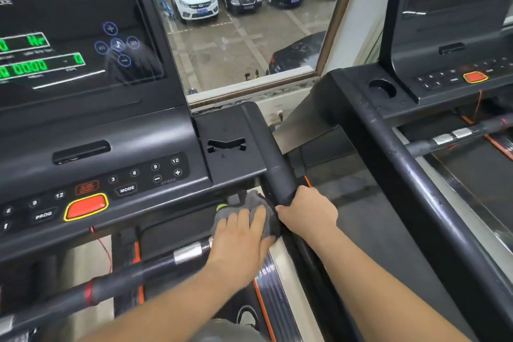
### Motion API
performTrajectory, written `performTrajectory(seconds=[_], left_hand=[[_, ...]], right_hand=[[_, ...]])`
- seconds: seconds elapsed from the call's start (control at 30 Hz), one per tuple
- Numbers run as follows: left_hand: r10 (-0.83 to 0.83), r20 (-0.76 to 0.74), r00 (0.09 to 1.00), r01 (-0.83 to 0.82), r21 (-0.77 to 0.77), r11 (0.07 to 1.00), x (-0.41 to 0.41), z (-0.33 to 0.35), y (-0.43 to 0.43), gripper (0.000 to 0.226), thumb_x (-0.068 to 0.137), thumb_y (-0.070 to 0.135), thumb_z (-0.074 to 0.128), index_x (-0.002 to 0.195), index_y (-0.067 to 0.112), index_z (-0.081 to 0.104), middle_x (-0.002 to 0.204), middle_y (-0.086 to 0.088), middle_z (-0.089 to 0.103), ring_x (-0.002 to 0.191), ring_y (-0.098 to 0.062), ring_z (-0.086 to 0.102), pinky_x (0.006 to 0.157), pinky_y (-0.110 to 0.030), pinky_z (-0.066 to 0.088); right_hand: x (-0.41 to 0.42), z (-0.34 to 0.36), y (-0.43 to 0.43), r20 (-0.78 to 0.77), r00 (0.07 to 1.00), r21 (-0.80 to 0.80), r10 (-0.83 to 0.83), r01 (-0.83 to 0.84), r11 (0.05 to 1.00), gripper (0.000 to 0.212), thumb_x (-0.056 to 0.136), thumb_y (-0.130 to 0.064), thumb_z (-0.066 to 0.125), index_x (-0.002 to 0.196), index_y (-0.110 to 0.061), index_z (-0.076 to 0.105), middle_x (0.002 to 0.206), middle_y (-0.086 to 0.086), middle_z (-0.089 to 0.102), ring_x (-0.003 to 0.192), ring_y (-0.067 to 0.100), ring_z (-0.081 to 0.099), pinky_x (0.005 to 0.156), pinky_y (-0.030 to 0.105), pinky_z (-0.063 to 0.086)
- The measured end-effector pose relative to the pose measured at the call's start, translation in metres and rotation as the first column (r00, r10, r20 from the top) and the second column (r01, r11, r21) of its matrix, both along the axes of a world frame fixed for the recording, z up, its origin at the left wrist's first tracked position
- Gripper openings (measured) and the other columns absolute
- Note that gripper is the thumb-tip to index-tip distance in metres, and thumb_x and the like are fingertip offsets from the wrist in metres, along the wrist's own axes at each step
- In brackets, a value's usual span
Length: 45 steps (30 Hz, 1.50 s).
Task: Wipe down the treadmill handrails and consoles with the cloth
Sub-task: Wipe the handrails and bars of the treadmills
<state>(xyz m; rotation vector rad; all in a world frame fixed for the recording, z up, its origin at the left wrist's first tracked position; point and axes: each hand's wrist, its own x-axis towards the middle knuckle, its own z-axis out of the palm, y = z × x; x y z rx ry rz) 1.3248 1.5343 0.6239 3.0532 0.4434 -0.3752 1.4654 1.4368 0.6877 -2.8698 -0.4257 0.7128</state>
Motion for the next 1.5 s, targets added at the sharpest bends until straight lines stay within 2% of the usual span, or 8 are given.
performTrajectory(seconds=[0.1,0.27,0.43,0.63,0.8,0.97,1.23,1.5], left_hand=[[-0.003,0.049,0.999,0.016,-0.26,0.966,0.027,0.007,0.031,0.051,0.104,0.06,0.023,0.137,0.025,0.039,0.12,-0.008,0.064,0.106,-0.032,0.063,0.089,-0.042,0.05],[0.318,-0.197,0.927,-0.349,-0.762,0.546,0.045,-0.012,0.062,0.023,0.106,0.024,0.047,0.121,0.018,0.063,0.131,0.0,0.052,0.112,-0.015,0.057,0.098,-0.015,0.039],[0.033,0.181,0.983,-0.012,-0.121,0.993,-0.018,-0.016,0.001,0.053,0.094,0.044,0.053,0.139,0.016,0.049,0.112,-0.009,0.059,0.091,-0.032,0.059,0.077,-0.043,0.049],[0.093,0.047,0.995,-0.08,-0.221,0.972,0.027,0.003,0.021,0.045,0.105,0.056,0.023,0.13,0.024,0.043,0.115,-0.008,0.066,0.102,-0.035,0.064,0.077,-0.042,0.042],[0.185,-0.247,0.951,-0.309,-0.751,0.584,0.05,-0.005,0.059,0.042,0.106,0.033,0.052,0.148,0.031,0.048,0.152,-0.003,0.051,0.14,-0.023,0.047,0.108,-0.024,0.035],[0.077,0.1,0.992,-0.065,-0.119,0.991,-0.002,-0.016,0.012,0.065,0.095,0.069,0.037,0.144,0.027,0.044,0.111,-0.009,0.067,0.091,-0.034,0.065,0.073,-0.043,0.049],[0.077,0.268,0.96,-0.07,-0.033,0.997,-0.077,-0.013,0.06,0.051,0.102,0.049,0.026,0.137,0.023,0.053,0.106,-0.003,0.066,0.089,-0.03,0.063,0.076,-0.042,0.05],[0.271,0.219,0.937,-0.273,-0.025,0.962,-0.152,-0.007,0.115,0.038,0.092,0.044,0.035,0.099,0.021,0.065,0.079,-0.002,0.067,0.071,-0.031,0.065,0.061,-0.04,0.054]], right_hand=[[-0.002,-0.001,0.001,0.006,1.0,-0.001,-0.007,0.007,1.0,0.045,0.089,-0.049,0.064,0.119,-0.016,0.058,0.118,0.006,0.06,0.107,0.03,0.064,0.077,0.035,0.046],[-0.004,-0.001,0.0,0.026,1.0,-0.007,-0.011,0.011,1.0,0.047,0.09,-0.051,0.064,0.121,-0.016,0.056,0.121,0.006,0.058,0.111,0.03,0.063,0.078,0.035,0.043],[-0.006,-0.009,-0.001,0.055,0.999,-0.008,0.0,0.0,1.0,0.047,0.09,-0.05,0.062,0.12,-0.015,0.054,0.122,0.005,0.058,0.112,0.03,0.063,0.078,0.036,0.043],[-0.004,-0.008,0.002,0.04,0.999,0.005,-0.018,0.018,1.0,0.049,0.085,-0.05,0.065,0.118,-0.015,0.057,0.117,0.006,0.062,0.107,0.031,0.065,0.085,0.036,0.052],[-0.009,-0.006,0.002,0.054,0.998,-0.014,-0.015,0.015,1.0,0.051,0.086,-0.052,0.065,0.121,-0.016,0.056,0.12,0.006,0.061,0.111,0.032,0.065,0.089,0.038,0.052],[-0.007,-0.01,0.001,0.047,0.999,-0.028,0.008,-0.007,1.0,0.053,0.088,-0.052,0.062,0.123,-0.014,0.054,0.123,0.008,0.059,0.113,0.032,0.063,0.087,0.039,0.051],[-0.044,-0.028,-0.007,0.395,0.735,-0.052,0.551,-0.581,0.812,0.065,0.082,-0.026,0.076,0.14,-0.004,0.056,0.145,0.016,0.053,0.136,0.037,0.049,0.11,0.047,0.046],[-0.048,-0.019,0.014,0.216,0.701,-0.043,0.68,-0.689,0.723,0.012,0.093,-0.03,0.058,0.1,-0.028,0.067,0.097,-0.01,0.058,0.096,0.014,0.057,0.065,0.029,0.041]])
